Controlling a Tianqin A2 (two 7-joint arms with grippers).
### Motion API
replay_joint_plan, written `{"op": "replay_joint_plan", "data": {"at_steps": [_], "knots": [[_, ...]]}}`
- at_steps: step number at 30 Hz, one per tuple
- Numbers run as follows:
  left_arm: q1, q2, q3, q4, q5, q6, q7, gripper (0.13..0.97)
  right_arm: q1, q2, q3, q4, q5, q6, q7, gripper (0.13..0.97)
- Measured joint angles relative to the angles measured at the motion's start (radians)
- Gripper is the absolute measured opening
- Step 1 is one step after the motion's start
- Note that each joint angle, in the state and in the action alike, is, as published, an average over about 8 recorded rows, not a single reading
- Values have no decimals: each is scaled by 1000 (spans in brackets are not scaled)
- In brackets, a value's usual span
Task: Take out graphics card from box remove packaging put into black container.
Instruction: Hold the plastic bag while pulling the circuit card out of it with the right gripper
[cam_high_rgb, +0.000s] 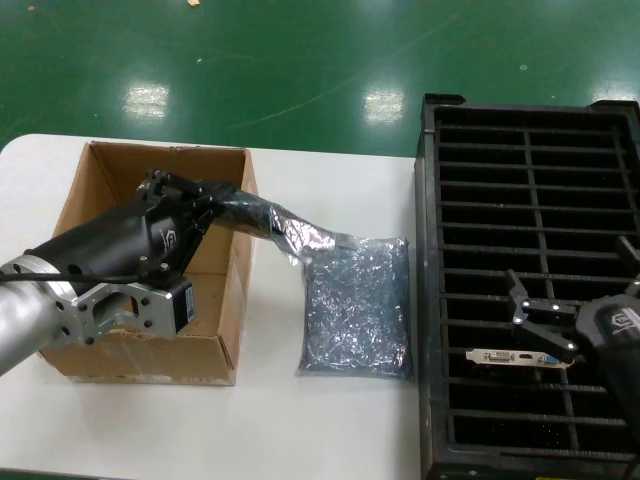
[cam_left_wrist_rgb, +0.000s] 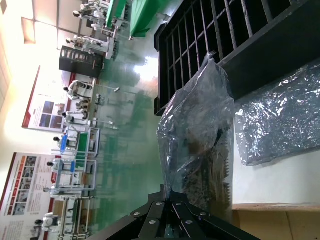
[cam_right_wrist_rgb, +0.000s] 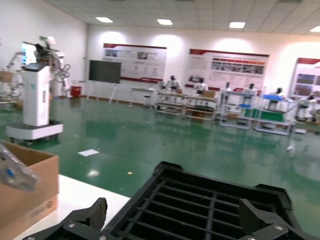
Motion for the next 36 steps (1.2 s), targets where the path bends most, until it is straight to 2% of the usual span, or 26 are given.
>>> {"op": "replay_joint_plan", "data": {"at_steps": [3, 12, 20, 21, 29, 33, 36], "knots": [[0, 0, 0, 0, 0, 0, 0, 140, 5, 28, -18, -2, 2, -16, 24, 930], [0, 0, 0, 0, 0, 0, 0, 140, 3, 69, -39, 2, 16, -76, 17, 827], [0, 0, 0, 0, 0, 0, 0, 140, 9, 92, -62, 3, 36, -154, -18, 659], [0, 0, 0, 0, 0, 0, 0, 140, 9, 96, -68, 5, 39, -169, -24, 659], [0, 0, 0, 0, 0, 0, 0, 140, 24, 118, -132, -1, 31, -258, -92, 440], [0, 0, 0, 0, 0, 0, 0, 140, 41, 119, -164, -13, 15, -271, -115, 440], [0, 0, 0, 0, 0, 0, 0, 140, 57, 119, -187, -23, 1, -273, -125, 377]]}}
